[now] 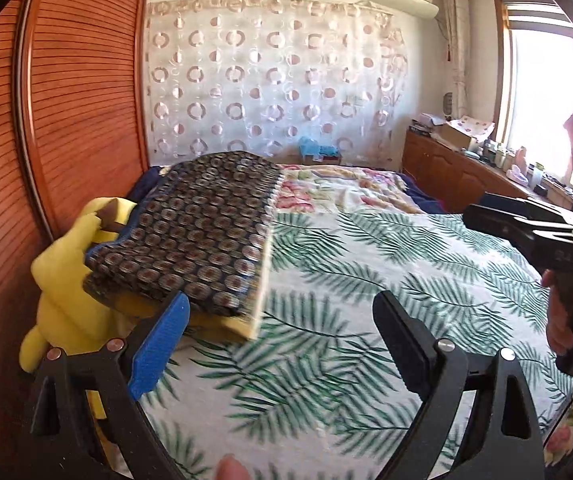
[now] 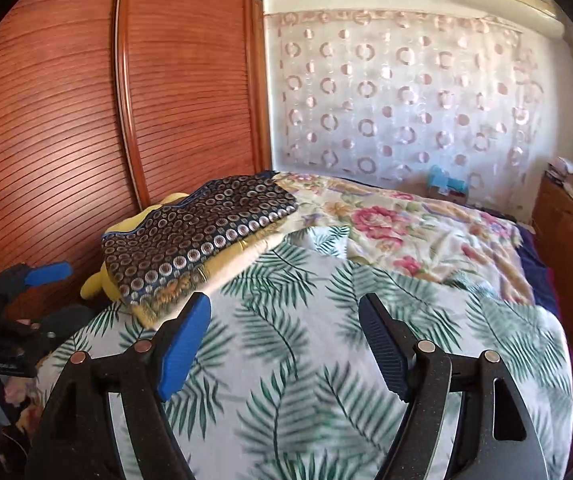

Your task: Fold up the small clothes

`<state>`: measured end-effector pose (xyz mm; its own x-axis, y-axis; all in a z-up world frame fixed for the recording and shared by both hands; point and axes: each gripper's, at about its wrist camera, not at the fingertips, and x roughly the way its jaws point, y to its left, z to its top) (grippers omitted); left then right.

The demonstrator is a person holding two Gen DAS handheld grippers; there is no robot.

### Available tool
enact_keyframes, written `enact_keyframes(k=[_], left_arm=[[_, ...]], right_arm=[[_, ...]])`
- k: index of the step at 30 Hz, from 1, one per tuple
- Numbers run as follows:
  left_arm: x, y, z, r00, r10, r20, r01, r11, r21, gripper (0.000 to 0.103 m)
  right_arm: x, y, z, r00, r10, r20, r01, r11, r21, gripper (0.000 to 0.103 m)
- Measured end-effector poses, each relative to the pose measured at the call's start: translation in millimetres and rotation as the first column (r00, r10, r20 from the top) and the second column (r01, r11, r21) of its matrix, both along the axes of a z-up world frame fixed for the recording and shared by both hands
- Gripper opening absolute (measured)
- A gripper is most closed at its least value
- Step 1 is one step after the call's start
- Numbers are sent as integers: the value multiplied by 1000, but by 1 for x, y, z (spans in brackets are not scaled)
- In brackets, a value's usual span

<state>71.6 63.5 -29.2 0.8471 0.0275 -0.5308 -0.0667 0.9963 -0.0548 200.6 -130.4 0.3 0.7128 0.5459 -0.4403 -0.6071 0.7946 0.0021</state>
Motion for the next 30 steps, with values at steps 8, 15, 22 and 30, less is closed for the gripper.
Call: enact_keyframes(k=[8,15,22,30], left_arm=[[-10,-43,2,999,-53,7,53,999,3,93],[-17,-75,20,995,-94,29,94,995,20,93],[-29,-90,47,992,-95,88,91,995,46,93],[-36,-90,59,989,-92,119,86,995,52,93]], right_arm=[[-59,-35,2,994,-109,-5,110,994,25,90],[-114,-68,12,979,-206,8,205,977,65,93],[-160,-87,35,941,-334,56,327,939,106,93],[-189,-82,41,927,-365,91,353,927,124,93]])
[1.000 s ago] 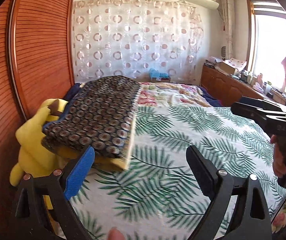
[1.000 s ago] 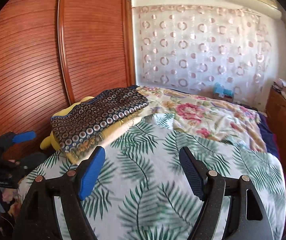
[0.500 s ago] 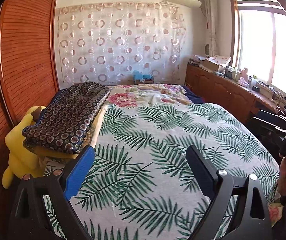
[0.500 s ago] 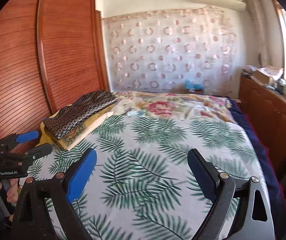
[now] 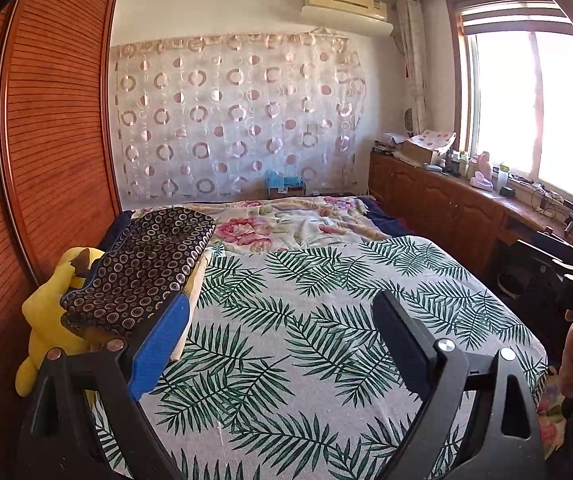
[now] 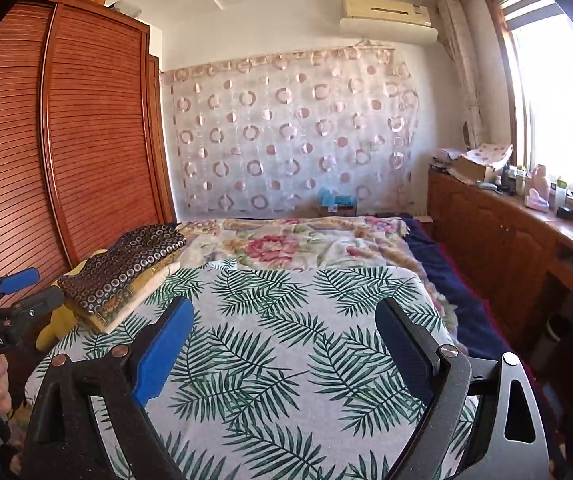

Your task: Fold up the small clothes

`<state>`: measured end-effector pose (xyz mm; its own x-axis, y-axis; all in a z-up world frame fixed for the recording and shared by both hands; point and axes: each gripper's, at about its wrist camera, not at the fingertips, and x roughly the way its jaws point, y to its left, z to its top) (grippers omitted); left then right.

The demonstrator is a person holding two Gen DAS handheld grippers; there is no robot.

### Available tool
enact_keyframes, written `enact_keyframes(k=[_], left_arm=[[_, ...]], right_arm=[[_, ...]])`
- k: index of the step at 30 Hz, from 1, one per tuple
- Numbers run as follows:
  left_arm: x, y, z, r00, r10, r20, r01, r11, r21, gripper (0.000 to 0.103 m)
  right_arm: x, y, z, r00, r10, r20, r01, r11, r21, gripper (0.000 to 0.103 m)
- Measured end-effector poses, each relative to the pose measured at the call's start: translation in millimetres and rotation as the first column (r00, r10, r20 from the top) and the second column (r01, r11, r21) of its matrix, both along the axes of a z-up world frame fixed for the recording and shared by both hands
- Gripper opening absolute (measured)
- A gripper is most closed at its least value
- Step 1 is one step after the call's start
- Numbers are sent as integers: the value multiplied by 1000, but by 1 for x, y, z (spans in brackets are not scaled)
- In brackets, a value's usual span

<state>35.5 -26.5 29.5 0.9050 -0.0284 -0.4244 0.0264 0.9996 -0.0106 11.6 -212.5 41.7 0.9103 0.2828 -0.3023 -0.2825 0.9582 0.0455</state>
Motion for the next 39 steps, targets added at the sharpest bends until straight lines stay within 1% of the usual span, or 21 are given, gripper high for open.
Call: enact_keyframes(k=[5,17,39], left_arm=[[0,0,-1,1000,3,1,-3,1000,-3,93],[0,4,-2,1000,14,2,-14,1000,-17,93],[1,1,-3,1000,12,3,-12,1000,-12,93]], right_arm=[[1,1,-5,1000,-8,2,8,1000,-4,93],[4,-3,-5,1000,-16,1,16,1000,-4,93],[17,-16,-6,1000,-3,10,3,1000,-4,93]])
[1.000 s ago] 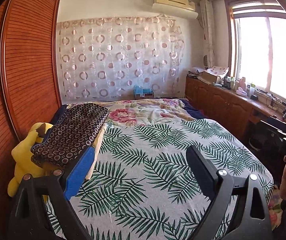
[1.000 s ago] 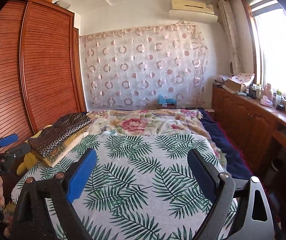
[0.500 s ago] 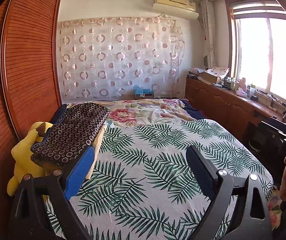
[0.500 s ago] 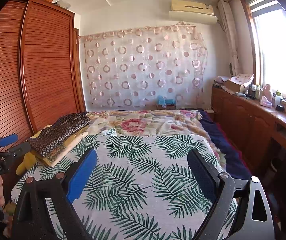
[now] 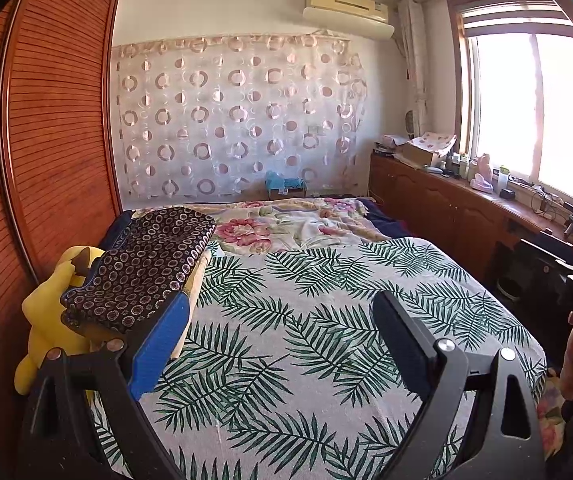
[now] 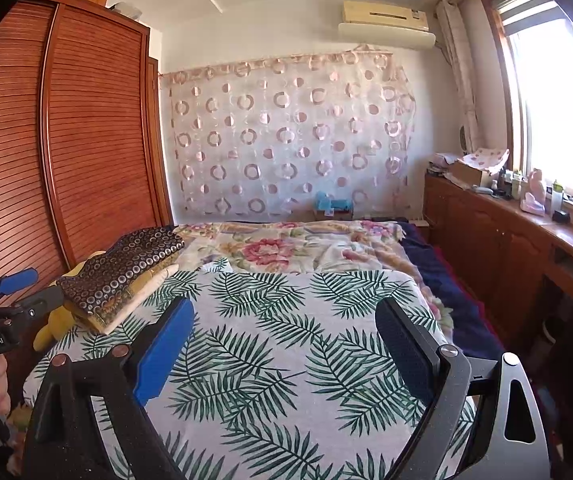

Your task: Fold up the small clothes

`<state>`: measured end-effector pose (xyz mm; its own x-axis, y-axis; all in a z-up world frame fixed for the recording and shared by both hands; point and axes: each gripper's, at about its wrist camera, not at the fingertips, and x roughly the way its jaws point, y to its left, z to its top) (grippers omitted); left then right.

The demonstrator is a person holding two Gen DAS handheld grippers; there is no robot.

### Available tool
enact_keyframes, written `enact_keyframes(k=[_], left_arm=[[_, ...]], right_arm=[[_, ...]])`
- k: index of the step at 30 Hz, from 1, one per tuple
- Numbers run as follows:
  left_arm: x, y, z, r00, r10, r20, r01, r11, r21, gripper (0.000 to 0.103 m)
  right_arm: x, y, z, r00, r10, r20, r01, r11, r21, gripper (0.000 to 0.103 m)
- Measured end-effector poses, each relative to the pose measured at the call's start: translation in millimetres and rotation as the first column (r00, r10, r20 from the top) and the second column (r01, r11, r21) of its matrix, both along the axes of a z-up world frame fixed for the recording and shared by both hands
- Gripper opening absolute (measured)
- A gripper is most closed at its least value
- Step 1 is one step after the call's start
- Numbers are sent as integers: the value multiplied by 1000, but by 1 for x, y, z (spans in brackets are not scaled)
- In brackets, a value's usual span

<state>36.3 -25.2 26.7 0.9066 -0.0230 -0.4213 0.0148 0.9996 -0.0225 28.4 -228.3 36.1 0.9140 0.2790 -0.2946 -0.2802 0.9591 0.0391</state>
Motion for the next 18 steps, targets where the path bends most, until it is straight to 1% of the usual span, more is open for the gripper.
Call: enact_keyframes(k=[18], left_arm=[[0,-1,0,1000,0,4,0,1000,0,93]], right_arm=[[1,-7,-2,1000,7,5,-6,1000,-3,93]])
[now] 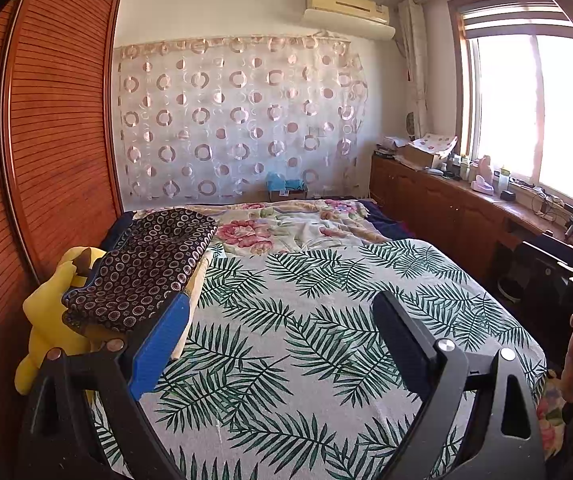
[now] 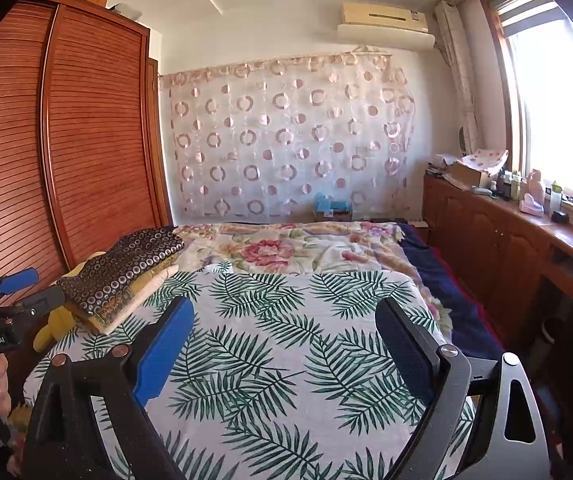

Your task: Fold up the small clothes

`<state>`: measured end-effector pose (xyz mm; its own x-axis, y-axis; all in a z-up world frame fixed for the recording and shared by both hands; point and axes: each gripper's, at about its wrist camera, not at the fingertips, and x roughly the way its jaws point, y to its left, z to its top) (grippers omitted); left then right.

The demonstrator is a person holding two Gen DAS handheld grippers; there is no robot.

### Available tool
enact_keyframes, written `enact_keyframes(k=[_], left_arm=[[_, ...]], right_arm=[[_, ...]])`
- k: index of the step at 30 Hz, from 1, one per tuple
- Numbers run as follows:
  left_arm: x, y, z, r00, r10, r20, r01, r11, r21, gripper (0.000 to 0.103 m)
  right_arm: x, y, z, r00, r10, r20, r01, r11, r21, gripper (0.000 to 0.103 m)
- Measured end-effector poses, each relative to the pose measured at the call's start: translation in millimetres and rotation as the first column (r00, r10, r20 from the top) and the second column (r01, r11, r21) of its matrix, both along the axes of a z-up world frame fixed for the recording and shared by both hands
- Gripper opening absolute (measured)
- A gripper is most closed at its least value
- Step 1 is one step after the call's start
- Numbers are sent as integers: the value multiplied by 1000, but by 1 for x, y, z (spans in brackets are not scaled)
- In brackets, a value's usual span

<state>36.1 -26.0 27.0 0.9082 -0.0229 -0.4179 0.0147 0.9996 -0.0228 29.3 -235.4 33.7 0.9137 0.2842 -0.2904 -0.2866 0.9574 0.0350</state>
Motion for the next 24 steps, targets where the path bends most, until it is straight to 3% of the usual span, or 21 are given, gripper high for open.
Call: enact_keyframes(k=[24], left_arm=[[0,0,2,1000,-3,-6,3,1000,-3,93]], right_arm=[[2,-2,-2,1000,3,0,-3,1000,-1,93]])
